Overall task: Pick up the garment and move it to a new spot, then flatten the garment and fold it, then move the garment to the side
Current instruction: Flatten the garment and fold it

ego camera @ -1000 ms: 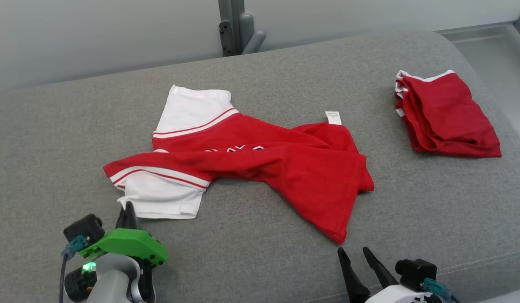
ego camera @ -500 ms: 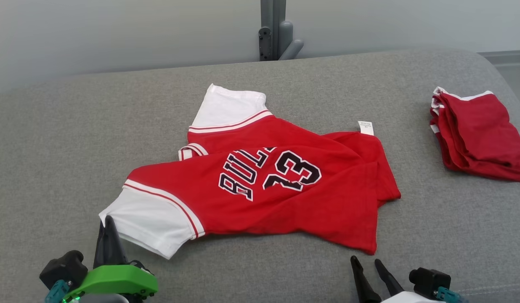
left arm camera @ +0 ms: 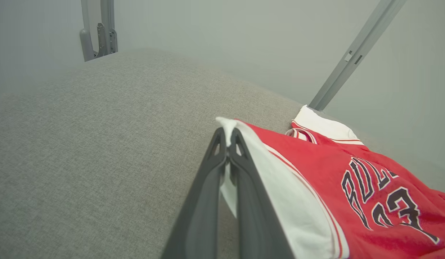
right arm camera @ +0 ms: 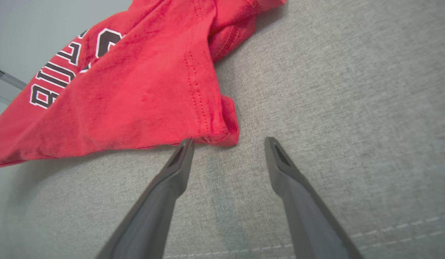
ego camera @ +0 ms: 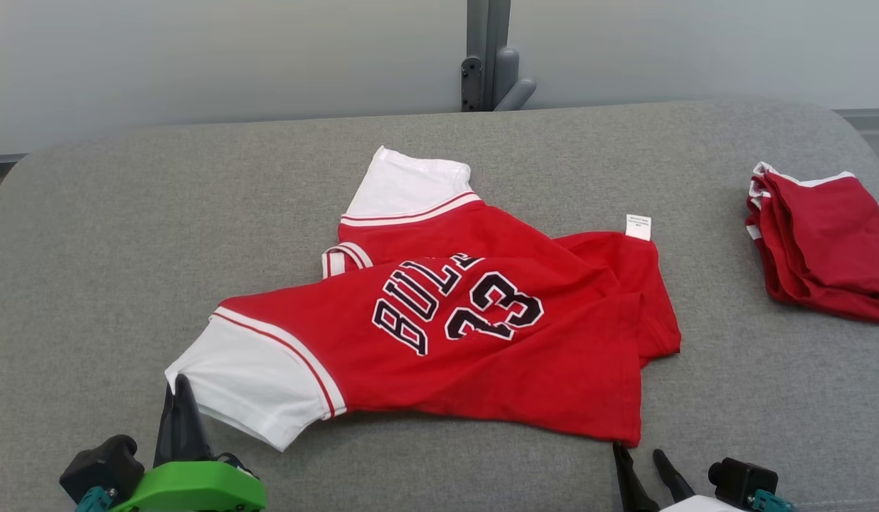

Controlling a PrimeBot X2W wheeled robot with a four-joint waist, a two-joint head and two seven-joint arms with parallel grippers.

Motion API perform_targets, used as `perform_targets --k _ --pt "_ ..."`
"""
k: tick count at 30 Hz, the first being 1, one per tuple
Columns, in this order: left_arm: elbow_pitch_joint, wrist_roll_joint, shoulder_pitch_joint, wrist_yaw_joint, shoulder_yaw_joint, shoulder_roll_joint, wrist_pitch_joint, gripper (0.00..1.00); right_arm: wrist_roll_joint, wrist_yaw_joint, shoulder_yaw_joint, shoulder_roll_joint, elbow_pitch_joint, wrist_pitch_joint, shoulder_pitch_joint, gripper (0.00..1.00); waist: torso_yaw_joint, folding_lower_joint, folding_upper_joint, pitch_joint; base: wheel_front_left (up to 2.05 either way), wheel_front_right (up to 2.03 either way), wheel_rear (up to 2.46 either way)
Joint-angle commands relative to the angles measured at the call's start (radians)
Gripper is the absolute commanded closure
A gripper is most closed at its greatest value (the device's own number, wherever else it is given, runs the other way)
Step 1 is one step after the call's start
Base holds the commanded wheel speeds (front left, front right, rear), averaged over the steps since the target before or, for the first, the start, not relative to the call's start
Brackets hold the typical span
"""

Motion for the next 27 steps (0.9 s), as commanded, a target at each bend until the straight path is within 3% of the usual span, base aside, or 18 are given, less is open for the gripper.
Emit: perform_targets --k 1,11,12,13,14,20,23,27 --pt "-0.004 0.005 0.015 0.009 -0.004 0.003 0.004 1.00 0.014 -0.001 0.006 -0.002 0.012 -0.003 -0.017 0.00 0.002 0.0000 0.0000 0.000 0.00 0.00 0.00" --pt "0.001 0.009 0.003 0.014 -0.019 0.007 0.010 1.00 0.077 -0.001 0.020 -0.002 0.061 -0.003 -0.072 0.00 0.013 0.0000 0.0000 0.011 0.00 0.00 0.00" --pt "0.002 0.009 0.000 0.015 -0.021 0.007 0.011 1.00 0.078 -0.001 0.026 -0.002 0.070 -0.003 -0.078 0.10 0.014 0.0000 0.0000 0.012 0.00 0.00 0.00" --pt "0.003 0.009 -0.002 0.015 -0.022 0.007 0.012 1.00 0.081 -0.001 0.033 -0.002 0.080 -0.001 -0.083 0.33 0.015 0.0000 0.0000 0.013 0.00 0.00 0.00" --pt "0.004 0.008 -0.004 0.015 -0.023 0.007 0.011 1.00 0.086 -0.001 0.044 -0.002 0.093 -0.001 -0.089 0.51 0.016 0.0000 0.0000 0.014 0.00 0.00 0.00" --pt "0.011 0.005 -0.012 0.012 -0.031 0.007 0.014 1.00 0.088 -0.001 0.084 0.000 0.159 0.000 -0.123 0.73 0.017 0.0000 0.0000 0.016 0.00 0.00 0.00" --pt "0.013 0.003 -0.018 0.008 -0.037 0.006 0.012 1.00 0.083 -0.001 0.080 -0.001 0.158 0.000 -0.144 0.99 0.014 0.0000 0.0000 0.016 0.00 0.00 0.00" --pt "0.013 -0.002 -0.028 -0.002 -0.043 0.004 0.000 1.00 0.075 -0.001 0.049 -0.003 0.094 -0.002 -0.148 1.00 0.007 0.0000 0.0000 0.012 0.00 0.00 0.00"
